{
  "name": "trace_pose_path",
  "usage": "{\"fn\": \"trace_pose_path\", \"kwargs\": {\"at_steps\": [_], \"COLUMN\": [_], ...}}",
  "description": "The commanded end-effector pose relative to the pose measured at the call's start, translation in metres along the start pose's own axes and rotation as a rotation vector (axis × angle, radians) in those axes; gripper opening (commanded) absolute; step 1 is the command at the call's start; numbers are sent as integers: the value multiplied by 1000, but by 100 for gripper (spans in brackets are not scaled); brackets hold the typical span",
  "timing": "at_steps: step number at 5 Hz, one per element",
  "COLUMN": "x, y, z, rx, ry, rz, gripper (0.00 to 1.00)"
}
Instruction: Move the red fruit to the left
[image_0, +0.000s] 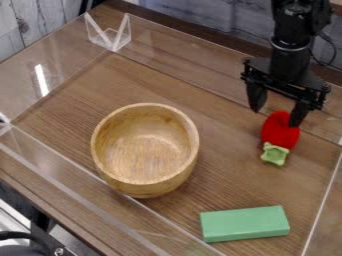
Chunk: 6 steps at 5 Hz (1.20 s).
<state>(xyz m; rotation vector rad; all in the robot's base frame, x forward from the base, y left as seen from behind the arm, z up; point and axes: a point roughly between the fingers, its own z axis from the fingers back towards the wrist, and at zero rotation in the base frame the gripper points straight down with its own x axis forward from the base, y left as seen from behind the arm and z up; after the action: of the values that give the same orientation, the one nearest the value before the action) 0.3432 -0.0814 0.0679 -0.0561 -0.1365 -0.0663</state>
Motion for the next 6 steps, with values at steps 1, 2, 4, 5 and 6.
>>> {"fn": "trace_pose_path", "kwargs": {"at_steps": [1, 2, 4, 5, 6], "x": [9, 13, 25, 29, 20], "y": [-1, 3, 22, 35, 31], "z": [21, 13, 46, 74, 58], "rx": [-5, -13, -54, -71, -83], "ry": [-88, -88, -140, -173, -156], "rz": [20, 3, 6, 16, -33], "gripper": [0, 0, 0, 0, 100]}}
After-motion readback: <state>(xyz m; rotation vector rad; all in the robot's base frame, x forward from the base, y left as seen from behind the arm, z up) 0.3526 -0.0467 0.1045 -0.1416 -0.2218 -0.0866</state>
